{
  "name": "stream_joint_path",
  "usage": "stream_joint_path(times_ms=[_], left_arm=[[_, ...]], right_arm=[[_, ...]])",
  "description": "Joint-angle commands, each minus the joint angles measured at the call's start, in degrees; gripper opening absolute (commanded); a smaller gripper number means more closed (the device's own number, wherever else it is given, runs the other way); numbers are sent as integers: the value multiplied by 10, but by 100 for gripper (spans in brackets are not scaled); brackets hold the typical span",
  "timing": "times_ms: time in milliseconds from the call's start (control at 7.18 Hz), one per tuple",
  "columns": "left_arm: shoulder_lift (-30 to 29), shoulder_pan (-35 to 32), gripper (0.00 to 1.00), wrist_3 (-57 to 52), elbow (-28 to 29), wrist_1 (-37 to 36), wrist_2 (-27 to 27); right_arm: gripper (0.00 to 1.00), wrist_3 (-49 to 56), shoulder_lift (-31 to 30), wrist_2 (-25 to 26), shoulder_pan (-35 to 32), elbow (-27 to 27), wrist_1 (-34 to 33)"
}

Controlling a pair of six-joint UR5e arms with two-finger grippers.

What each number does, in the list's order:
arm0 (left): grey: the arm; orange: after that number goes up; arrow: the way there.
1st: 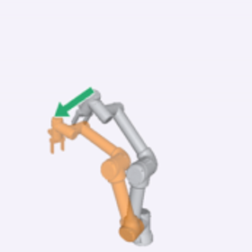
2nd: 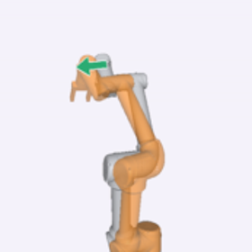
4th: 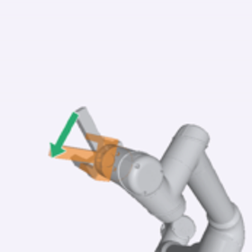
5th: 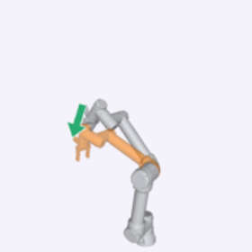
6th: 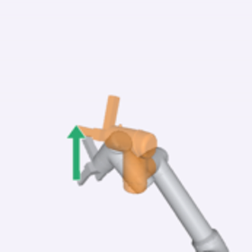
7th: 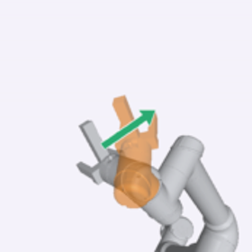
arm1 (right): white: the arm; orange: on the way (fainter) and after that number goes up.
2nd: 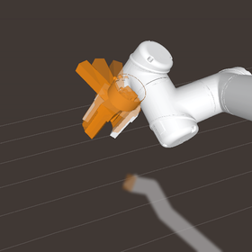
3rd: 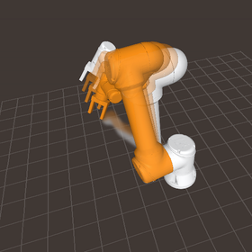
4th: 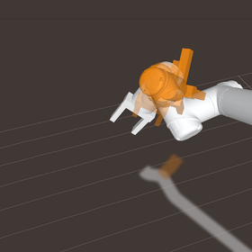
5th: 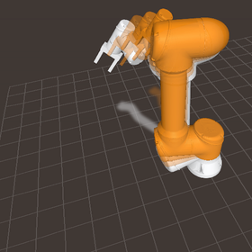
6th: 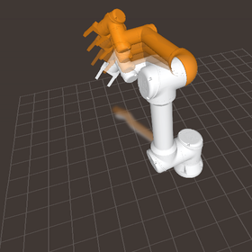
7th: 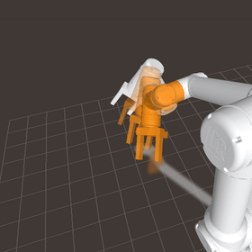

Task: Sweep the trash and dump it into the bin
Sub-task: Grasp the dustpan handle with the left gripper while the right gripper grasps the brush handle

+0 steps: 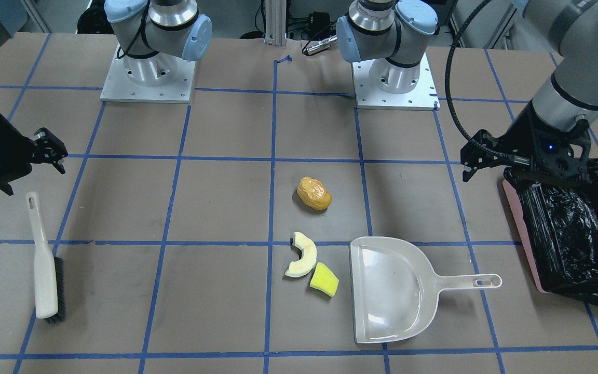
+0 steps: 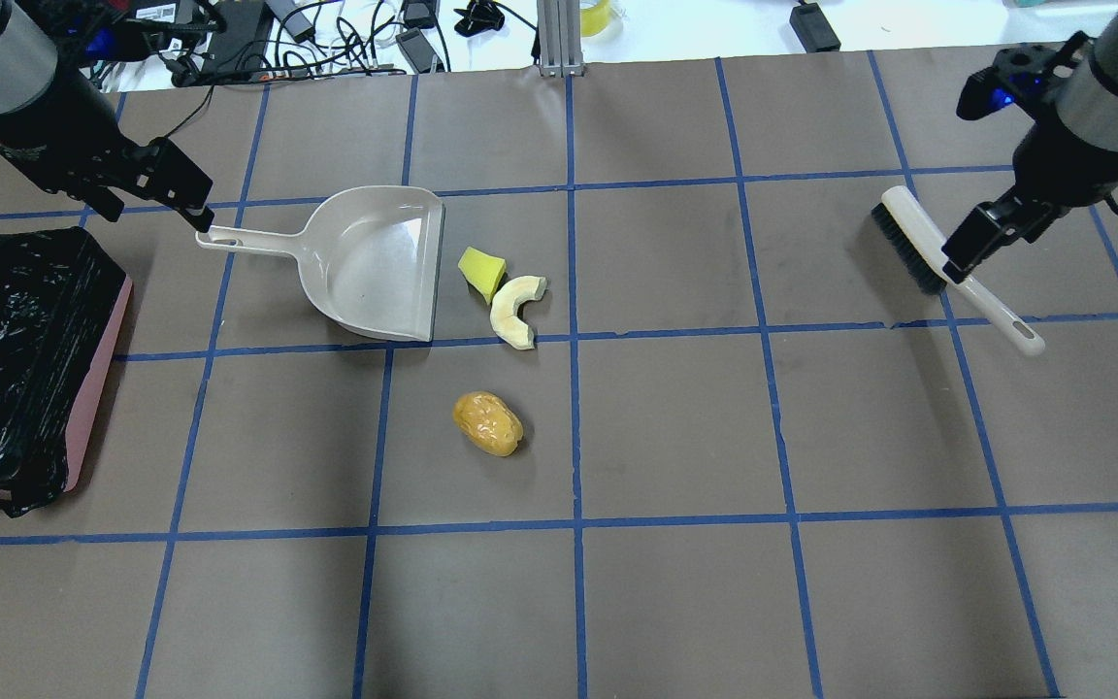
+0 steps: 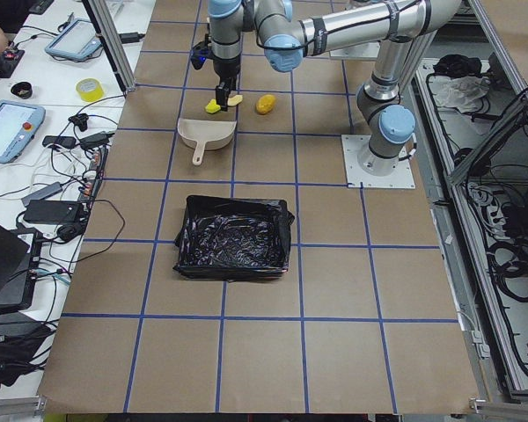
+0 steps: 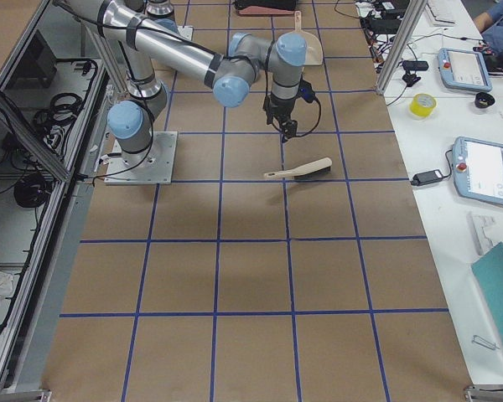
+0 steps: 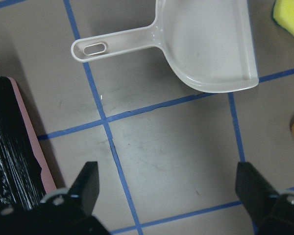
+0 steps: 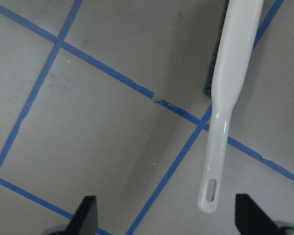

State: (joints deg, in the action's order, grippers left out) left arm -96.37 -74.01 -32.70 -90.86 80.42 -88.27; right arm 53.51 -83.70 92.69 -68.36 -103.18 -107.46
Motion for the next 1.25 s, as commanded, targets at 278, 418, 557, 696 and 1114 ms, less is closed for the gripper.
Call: stream_joint_path(times_ms=[278, 418, 557, 696, 1114], left_arm=[[-80, 38, 100, -313, 2, -77, 5], [-95, 38, 100, -381, 2, -97, 5], [-108, 39, 100, -473, 3, -125, 5], [-122, 38, 100, -575, 5, -152, 4], [-166, 38, 100, -735, 10, -206, 5]], right_arm=[[93, 64, 84, 61, 30, -39, -97], [88, 64, 88, 60, 30, -46, -107], [71, 64, 89, 60, 30, -46, -108], [59, 63, 92, 67, 30, -47, -108], [55, 61, 105, 80, 30, -47, -117]])
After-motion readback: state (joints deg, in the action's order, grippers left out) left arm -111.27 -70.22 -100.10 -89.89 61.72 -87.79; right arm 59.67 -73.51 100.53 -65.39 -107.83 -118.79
